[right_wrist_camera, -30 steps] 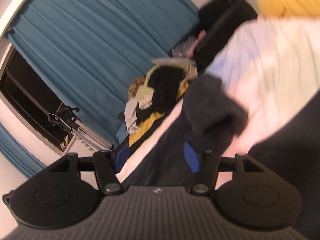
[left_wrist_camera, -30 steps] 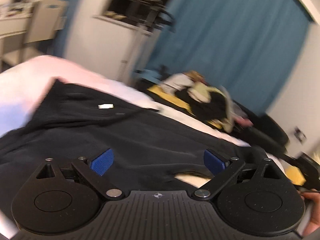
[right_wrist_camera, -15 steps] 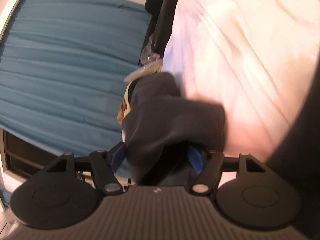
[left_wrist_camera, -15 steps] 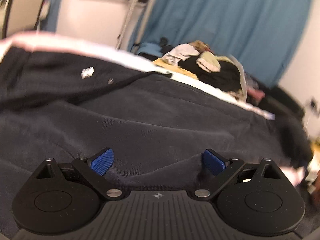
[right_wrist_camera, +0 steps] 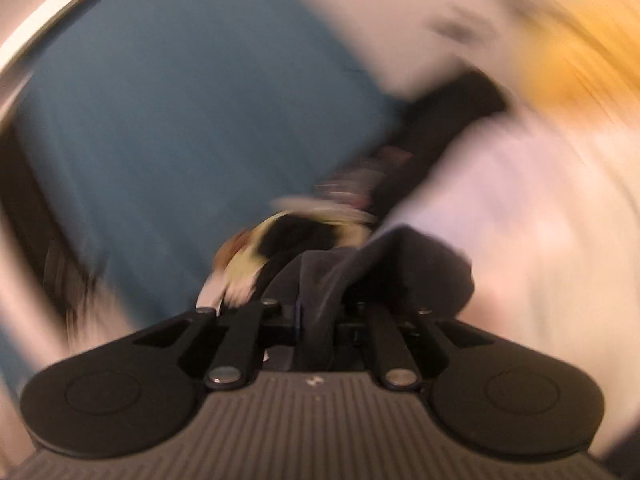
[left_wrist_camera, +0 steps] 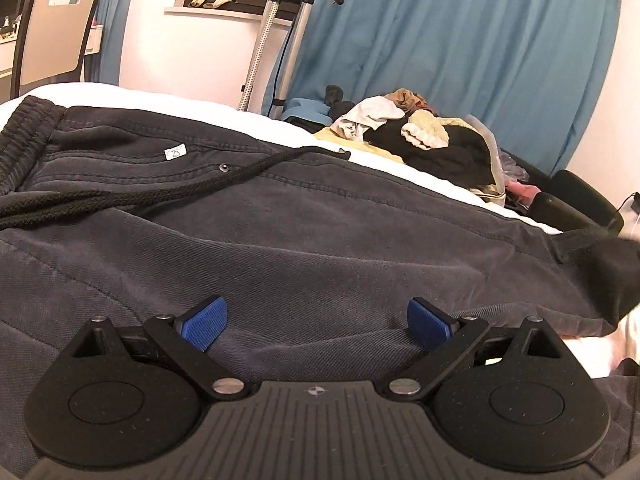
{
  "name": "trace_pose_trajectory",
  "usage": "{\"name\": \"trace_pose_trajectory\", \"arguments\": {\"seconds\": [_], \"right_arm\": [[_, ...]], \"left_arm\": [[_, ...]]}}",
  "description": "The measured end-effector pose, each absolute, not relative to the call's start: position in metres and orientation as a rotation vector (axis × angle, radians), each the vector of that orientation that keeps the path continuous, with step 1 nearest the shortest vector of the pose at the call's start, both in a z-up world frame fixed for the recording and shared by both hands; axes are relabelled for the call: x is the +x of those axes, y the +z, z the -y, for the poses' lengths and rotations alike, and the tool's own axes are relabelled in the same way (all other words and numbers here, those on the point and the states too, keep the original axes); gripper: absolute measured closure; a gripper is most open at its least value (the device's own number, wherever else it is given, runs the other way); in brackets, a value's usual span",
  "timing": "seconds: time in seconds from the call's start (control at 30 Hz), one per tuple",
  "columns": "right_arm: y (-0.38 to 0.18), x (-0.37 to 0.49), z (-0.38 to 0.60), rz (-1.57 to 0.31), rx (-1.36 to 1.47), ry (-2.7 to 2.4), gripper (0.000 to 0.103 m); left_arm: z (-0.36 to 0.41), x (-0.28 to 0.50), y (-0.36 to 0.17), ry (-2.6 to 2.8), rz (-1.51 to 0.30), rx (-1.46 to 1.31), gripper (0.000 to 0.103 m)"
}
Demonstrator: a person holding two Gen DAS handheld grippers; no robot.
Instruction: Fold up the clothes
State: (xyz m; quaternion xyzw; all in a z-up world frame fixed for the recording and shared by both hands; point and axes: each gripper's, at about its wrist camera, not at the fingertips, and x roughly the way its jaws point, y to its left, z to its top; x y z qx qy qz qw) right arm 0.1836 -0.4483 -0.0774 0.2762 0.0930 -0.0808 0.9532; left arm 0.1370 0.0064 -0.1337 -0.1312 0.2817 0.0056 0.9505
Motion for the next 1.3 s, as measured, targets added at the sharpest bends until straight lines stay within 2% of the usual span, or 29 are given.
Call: {"name": "trace_pose_trajectory", "arguments": {"seconds": [0.1,0.23,0.3,0.4,0.47,0.53,0.57,0.6,0.73,0.77,0.8,0.9,1.0,1.23,1.3], "right_arm": [[-0.062,0.198,0.379,-0.294,0.227,0.081,0.091],[-0.096,0.209,0.3,-0.559,-0.058,0.308,0.091],[-0.119,0.214,0.282,-0.651,-0.132,0.339,0.091],[-0.119,0.211,0.28,-0.675,-0.118,0.323,0.088],[-0.113,0.211,0.291,-0.689,-0.024,0.305,0.081],[-0.105,0.206,0.306,-0.677,0.091,0.293,0.063],[-0.102,0.205,0.312,-0.668,0.154,0.276,0.044],[-0.1,0.204,0.32,-0.655,0.229,0.268,0.037],[-0.1,0.198,0.356,-0.612,0.667,0.256,0.027],[-0.104,0.196,0.367,-0.581,0.824,0.235,0.019],[-0.111,0.192,0.379,-0.546,1.003,0.215,0.016],[-0.135,0.183,0.4,-0.502,1.375,0.152,0.016],[-0.138,0.181,0.399,-0.584,1.371,0.122,0.016],[-0.133,0.199,0.392,-0.576,1.373,0.101,0.016],[-0.14,0.21,0.398,-0.555,1.377,0.061,0.021]], "left_arm": [[-0.006,0.136,-0.134,0.009,-0.57,-0.267,0.005],[-0.007,0.135,-0.134,0.001,-0.57,-0.264,0.005],[-0.008,0.135,-0.134,-0.003,-0.568,-0.268,0.005],[-0.008,0.134,-0.134,-0.006,-0.569,-0.271,0.005],[-0.008,0.134,-0.134,-0.006,-0.57,-0.273,0.005],[-0.008,0.135,-0.135,-0.005,-0.57,-0.273,0.005],[-0.008,0.135,-0.135,-0.004,-0.57,-0.272,0.005],[-0.008,0.135,-0.136,-0.003,-0.57,-0.272,0.005],[-0.008,0.135,-0.136,-0.002,-0.57,-0.27,0.005],[-0.008,0.135,-0.136,-0.002,-0.569,-0.271,0.005],[-0.008,0.135,-0.136,-0.002,-0.569,-0.271,0.005],[-0.007,0.135,-0.136,-0.001,-0.567,-0.267,0.005],[-0.006,0.134,-0.137,0.0,-0.566,-0.261,0.005],[-0.005,0.134,-0.138,0.0,-0.563,-0.254,0.005],[-0.004,0.134,-0.139,0.001,-0.563,-0.247,0.004]]}}
